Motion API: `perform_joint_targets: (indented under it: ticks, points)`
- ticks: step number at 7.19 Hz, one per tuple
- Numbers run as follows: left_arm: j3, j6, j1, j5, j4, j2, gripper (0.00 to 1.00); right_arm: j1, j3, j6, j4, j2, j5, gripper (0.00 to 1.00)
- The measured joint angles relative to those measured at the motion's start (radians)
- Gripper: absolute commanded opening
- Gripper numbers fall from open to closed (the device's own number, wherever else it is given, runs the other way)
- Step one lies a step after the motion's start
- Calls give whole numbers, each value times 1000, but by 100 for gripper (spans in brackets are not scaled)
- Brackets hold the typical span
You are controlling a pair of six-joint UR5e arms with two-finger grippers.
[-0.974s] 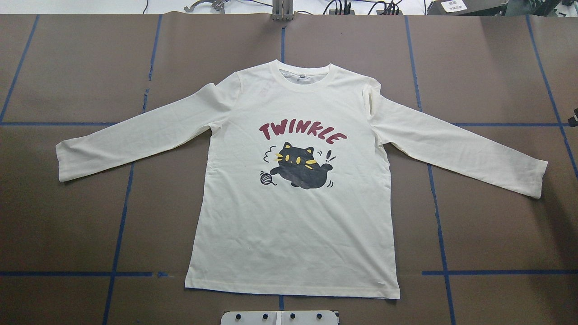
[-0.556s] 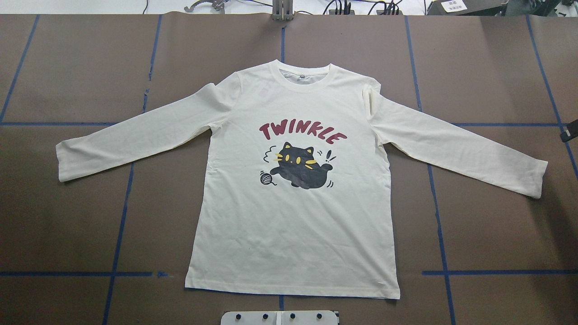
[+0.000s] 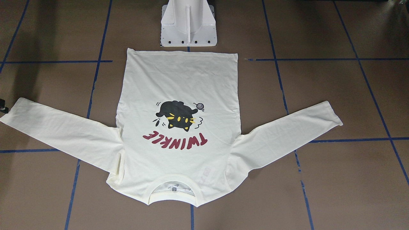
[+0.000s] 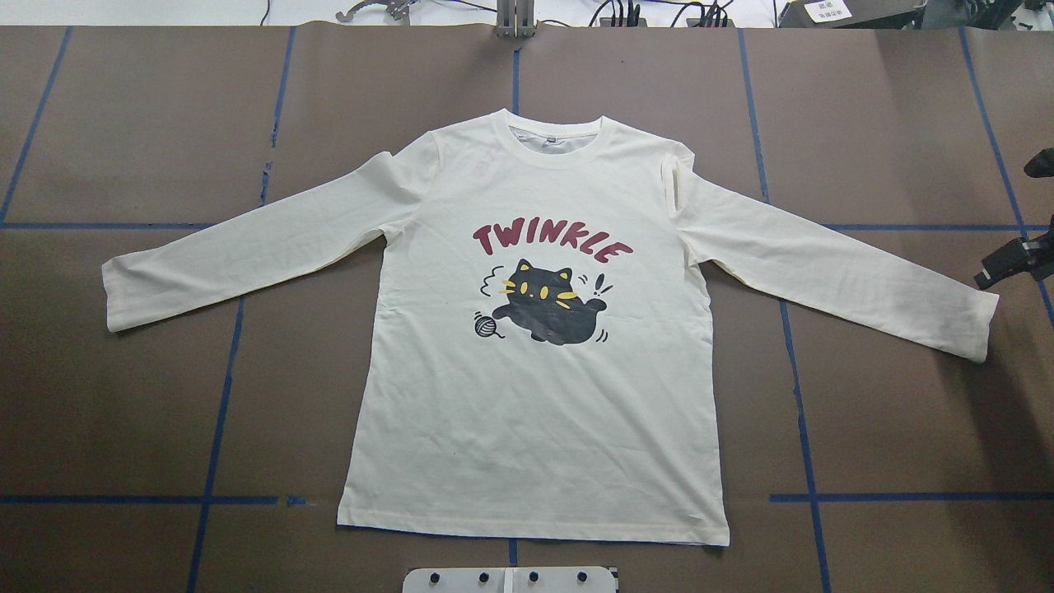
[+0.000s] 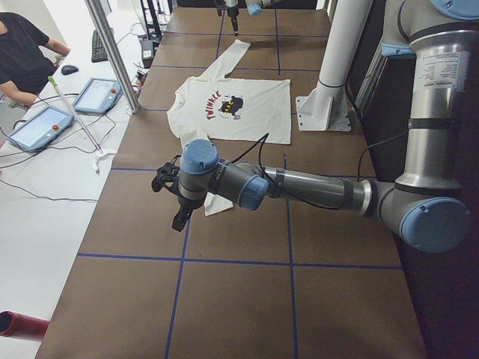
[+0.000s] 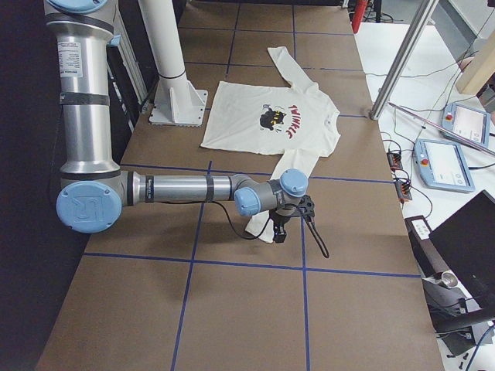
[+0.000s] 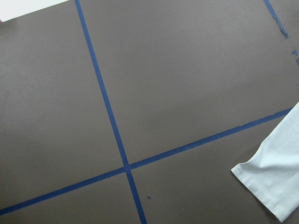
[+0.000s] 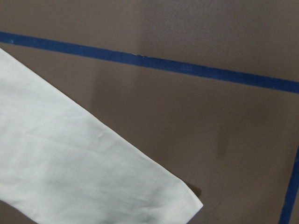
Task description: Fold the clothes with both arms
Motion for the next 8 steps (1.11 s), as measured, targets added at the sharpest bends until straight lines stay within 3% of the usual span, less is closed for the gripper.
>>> perform_joint_targets:
  ticks: [4,6,8]
  points:
    - [-3,-2,0,0,-8,0,100,-6,-113,12,0,57,0,75]
    - [-5,-3,0,0,-8,0,100,-7,-178,14,0,98,8,62]
    - [-10,-3,0,0,-8,0,100,-8,-181,18,0,90,21,62]
